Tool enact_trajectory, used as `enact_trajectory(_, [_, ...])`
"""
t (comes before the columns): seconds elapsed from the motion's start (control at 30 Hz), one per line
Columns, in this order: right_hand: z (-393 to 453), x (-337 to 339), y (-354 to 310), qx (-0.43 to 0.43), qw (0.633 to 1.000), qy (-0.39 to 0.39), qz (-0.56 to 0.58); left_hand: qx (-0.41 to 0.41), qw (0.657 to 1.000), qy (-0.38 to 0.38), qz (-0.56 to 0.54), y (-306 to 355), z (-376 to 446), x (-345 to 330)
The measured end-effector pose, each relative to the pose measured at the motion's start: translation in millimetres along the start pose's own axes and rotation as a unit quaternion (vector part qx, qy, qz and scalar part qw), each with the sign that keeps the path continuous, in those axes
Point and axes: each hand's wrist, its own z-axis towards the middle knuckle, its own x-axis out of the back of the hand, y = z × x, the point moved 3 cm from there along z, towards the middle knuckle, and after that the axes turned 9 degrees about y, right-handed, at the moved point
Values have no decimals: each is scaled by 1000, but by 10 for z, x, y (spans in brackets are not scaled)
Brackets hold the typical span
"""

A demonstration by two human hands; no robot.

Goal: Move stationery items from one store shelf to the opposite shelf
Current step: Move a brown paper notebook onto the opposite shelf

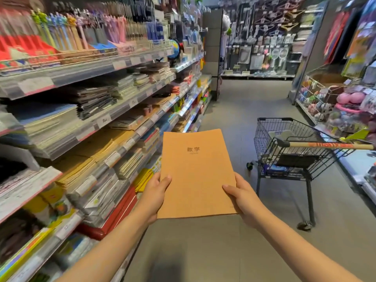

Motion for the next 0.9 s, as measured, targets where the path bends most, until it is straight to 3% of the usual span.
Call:
enact_trajectory(0.37, [2310,-58,-332,8,1000,26,-7,45,994,-97,34,433,2296,-548])
enact_trajectory(0.63, [3879,115,-412,-15,1000,12,3,53,993,-106,4,464,3729,-1065])
enact_trajectory(0.9, [5869,396,-670,-36,997,-68,1,57,995,-80,-30,491,5380,-1750])
